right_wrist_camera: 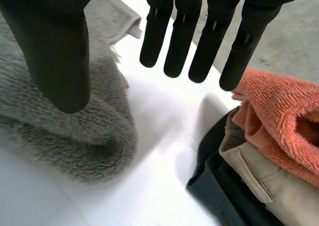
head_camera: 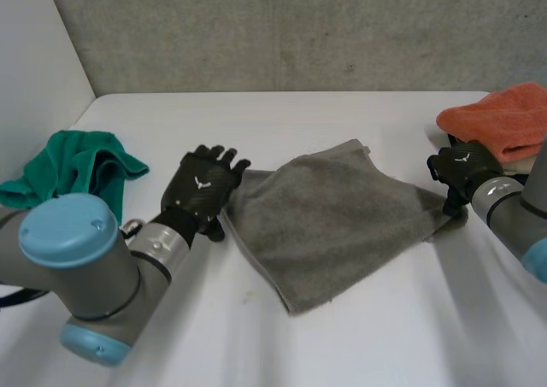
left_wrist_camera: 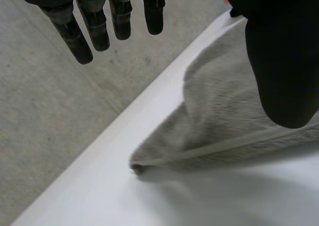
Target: Fold the laundry.
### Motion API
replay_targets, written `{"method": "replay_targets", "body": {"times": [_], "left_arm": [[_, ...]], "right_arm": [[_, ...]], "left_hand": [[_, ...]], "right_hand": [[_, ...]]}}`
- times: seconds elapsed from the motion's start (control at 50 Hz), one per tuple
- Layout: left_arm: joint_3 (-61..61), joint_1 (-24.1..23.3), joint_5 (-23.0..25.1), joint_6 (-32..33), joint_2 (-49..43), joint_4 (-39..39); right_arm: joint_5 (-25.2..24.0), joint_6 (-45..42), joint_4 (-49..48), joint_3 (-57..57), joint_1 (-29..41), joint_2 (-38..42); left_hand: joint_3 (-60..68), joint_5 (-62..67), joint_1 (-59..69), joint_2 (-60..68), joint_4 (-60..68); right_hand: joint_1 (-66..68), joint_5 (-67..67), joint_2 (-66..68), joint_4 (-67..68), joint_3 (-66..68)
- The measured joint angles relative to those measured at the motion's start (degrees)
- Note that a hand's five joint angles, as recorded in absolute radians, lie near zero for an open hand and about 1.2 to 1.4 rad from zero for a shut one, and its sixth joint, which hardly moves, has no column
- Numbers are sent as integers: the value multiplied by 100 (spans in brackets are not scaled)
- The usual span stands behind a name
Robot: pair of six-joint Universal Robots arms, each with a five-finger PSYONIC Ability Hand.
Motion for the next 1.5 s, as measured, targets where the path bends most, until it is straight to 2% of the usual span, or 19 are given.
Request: {"method": "replay_targets", "body": {"times": [0.06, 0.18, 0.36, 0.4, 0.46, 0.56, 0.66, 0.72, 0.84, 0.98, 1.1, 1.2, 1.26, 1.32, 1.38, 1.4, 1.42, 1.5], "left_arm": [[147, 120, 129, 53, -1, -79], [891, 430, 552, 109, -116, -934], [2257, 728, 1076, 256, -701, -2519], [2485, 767, 1150, 308, -824, -2737], [3019, 832, 1289, 482, -1145, -3161], [3566, 855, 1343, 724, -1533, -3462], [3850, 829, 1283, 887, -1814, -3533], [3947, 771, 1202, 967, -1960, -3514], [4038, 598, 1036, 1059, -2148, -3479], [4199, 374, 709, 1128, -2347, -3484], [4538, 41, 80, 1156, -2595, -3636], [4695, -166, -158, 1098, -2657, -3779], [4728, -283, -266, 1022, -2668, -3838], [4727, -367, -374, 952, -2674, -3876], [4716, -430, -540, 894, -2668, -3917], [4711, -435, -588, 885, -2657, -3932], [4707, -434, -639, 877, -2639, -3946], [4679, -375, -846, 806, -2410, -4073]], "right_arm": [[-82, -105, 436, -177, -12, -16], [-180, -124, 1228, -495, -109, 21], [-174, -97, 1121, -584, -104, 388], [-163, -104, 1016, -592, -88, 475], [-117, -84, 671, -627, -58, 645], [-136, 61, 346, -604, 7, 565], [-291, 297, 284, -529, 182, 2], [-478, 583, 382, -499, 401, -830], [-642, 1076, 572, -663, 785, -1782], [-599, 1416, 822, -1023, 1270, -2102], [-254, 1615, 1291, -1644, 1896, -2128], [13, 1731, 1442, -1942, 2260, -2153], [181, 1839, 1462, -2105, 2433, -2219], [298, 1934, 1457, -2243, 2507, -2280], [405, 2020, 1449, -2405, 2507, -2323], [425, 2033, 1450, -2435, 2488, -2326], [443, 2044, 1451, -2459, 2459, -2326], [459, 2070, 1464, -2478, 2243, -2299]], "left_hand": [[-2, 0, 0, -13, -6], [-2, 0, 0, -14, -6], [-2, 0, 0, -14, -6], [-2, -1, 0, -14, -6], [-2, 0, 0, -14, -6], [-2, 0, 0, -14, -6], [-2, -8, 0, -14, -6], [-2, 0, 0, -14, -6], [-2, 0, 0, -14, -6], [-2, 0, 0, -13, -6], [43, 27, 20, 97, 128], [72, 28, 59, 150, 221], [352, 315, 473, 401, 457], [1126, 1112, 1344, 1166, 1226], [3605, 3555, 4180, 3660, 3715], [3979, 3800, 4450, 4041, 3967], [5070, 4967, 5529, 5140, 5126], [5573, 5411, 5631, 5644, 5703]], "right_hand": [[-228, -308, -232, -272, -310], [-989, -1060, -1070, -1023, -1029], [-1027, -1114, -1110, -1076, -1042], [-570, -661, -619, -588, -572], [2328, 2312, 2368, 2234, 2225], [2545, 2862, 2830, 2945, 2863], [2545, 2862, 2830, 2950, 2863], [2545, 2862, 2830, 2956, 2863], [2545, 2862, 2830, 2959, 2863], [2545, 2862, 2830, 2959, 2869], [2545, 2863, 2830, 2960, 2892], [2545, 2862, 2830, 2961, 2892], [2545, 2863, 2830, 2961, 2892], [2545, 2862, 2830, 2962, 2892], [2545, 2862, 2830, 2962, 2892], [2545, 2862, 2830, 2963, 2892], [2545, 2862, 2830, 2962, 2892], [2545, 2863, 2830, 2962, 2892]]}}
